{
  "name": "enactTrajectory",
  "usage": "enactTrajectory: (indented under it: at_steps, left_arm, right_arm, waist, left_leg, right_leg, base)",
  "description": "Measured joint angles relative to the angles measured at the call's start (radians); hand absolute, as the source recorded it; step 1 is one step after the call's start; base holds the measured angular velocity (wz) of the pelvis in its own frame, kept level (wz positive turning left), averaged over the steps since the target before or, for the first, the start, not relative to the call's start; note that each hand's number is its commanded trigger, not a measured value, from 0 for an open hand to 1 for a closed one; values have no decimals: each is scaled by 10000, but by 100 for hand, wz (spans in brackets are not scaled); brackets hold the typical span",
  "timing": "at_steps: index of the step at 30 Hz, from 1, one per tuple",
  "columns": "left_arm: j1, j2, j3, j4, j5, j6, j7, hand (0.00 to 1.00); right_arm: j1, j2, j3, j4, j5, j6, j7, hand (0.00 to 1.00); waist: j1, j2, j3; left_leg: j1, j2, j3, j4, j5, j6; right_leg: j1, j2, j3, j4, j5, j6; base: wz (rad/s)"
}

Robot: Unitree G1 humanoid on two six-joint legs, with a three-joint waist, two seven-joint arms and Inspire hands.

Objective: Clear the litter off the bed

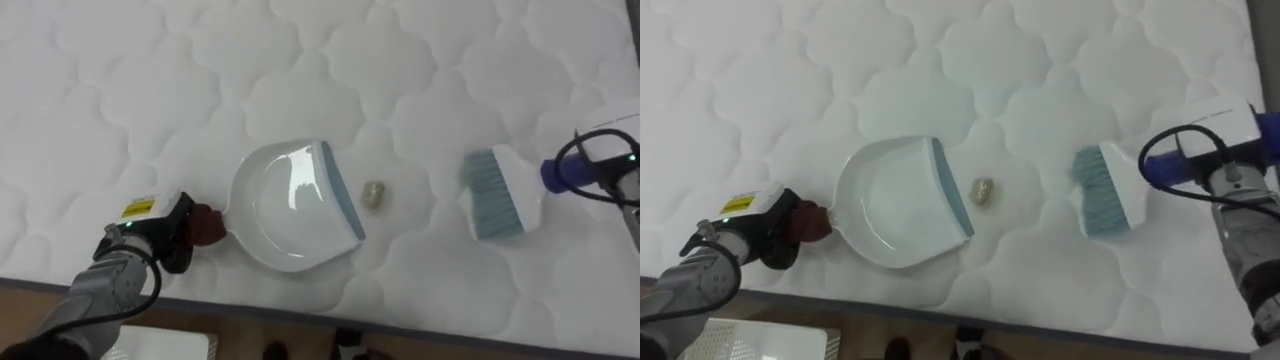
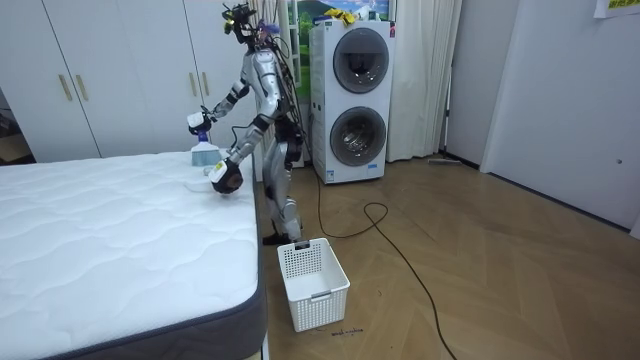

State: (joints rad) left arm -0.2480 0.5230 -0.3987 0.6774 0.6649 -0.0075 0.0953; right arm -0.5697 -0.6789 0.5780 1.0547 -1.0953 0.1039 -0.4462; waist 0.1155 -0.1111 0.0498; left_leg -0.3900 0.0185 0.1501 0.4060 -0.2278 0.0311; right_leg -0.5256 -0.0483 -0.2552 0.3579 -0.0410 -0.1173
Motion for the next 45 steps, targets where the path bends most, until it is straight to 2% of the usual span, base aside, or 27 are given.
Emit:
enactTrajectory:
  at_steps: [6,8,13,14,17,22,29,36,43,45]
  left_arm:
    - [-182,17,2,4,36,-53,-234,100]
    - [-185,16,3,47,35,-78,-253,100]
    - [-253,16,18,42,11,-106,-244,100]
    - [-250,16,19,42,11,-131,-198,100]
    - [-246,16,21,41,17,-155,-166,100]
    - [-208,17,57,6,35,-151,-208,100]
    - [-197,14,78,-29,58,-156,-329,100]
    - [-168,-9,33,-122,113,-71,-390,100]
    - [-25,-139,36,-142,142,19,-304,100]
    - [14,-153,35,-174,139,17,-277,100]
  right_arm:
    - [-5,286,-3,-600,41,-177,357,100]
    - [-4,671,-3,-646,342,-164,435,100]
    - [3,1148,-3,-699,913,-271,627,100]
    - [10,1179,-4,-778,1239,-270,731,100]
    - [6,1227,-38,-881,1929,-298,1027,100]
    - [6,1370,-120,-1223,2263,-334,1403,100]
    - [7,1657,-122,-1660,2375,-610,1731,100]
    - [17,1803,-110,-1973,2813,-607,2154,100]
    - [52,2057,-90,-2652,4050,-618,2812,100]
    - [132,2100,-84,-2889,4412,-814,2976,100]
  waist:
    - [14,7,5]
    - [22,11,8]
    - [18,54,38]
    - [19,90,59]
    - [15,136,58]
    - [24,194,41]
    - [42,275,21]
    - [35,417,14]
    - [36,550,-58]
    - [37,555,-62]
  left_leg:
    - [-188,67,-1,354,-54,-15]
    - [-163,63,2,295,-54,-15]
    - [-189,54,5,60,-59,-23]
    - [-214,62,2,24,-72,-35]
    - [-257,102,12,22,-82,-52]
    - [-329,137,33,47,-86,-59]
    - [-328,155,31,214,-86,-62]
    - [-220,151,44,164,-87,-64]
    - [-157,155,96,68,-83,-77]
    - [-133,141,97,44,-75,-83]
  right_leg:
    - [0,22,-63,-3,1,-3]
    - [-7,27,-59,-5,10,-13]
    - [-128,43,-52,-21,47,-45]
    - [-128,58,-56,-46,58,-51]
    - [-137,80,-99,-104,98,-78]
    - [-172,118,-75,-130,95,-81]
    - [-172,133,-76,-128,95,-87]
    - [-82,130,-83,-127,108,-105]
    - [-79,134,-78,-127,120,-129]
    - [-78,123,-76,-127,120,-129]
  base:
    - [2]
    - [0]
    - [0]
    - [0]
    - [-1]
    - [0]
    - [0]
    - [0]
    - [0]
    - [0]
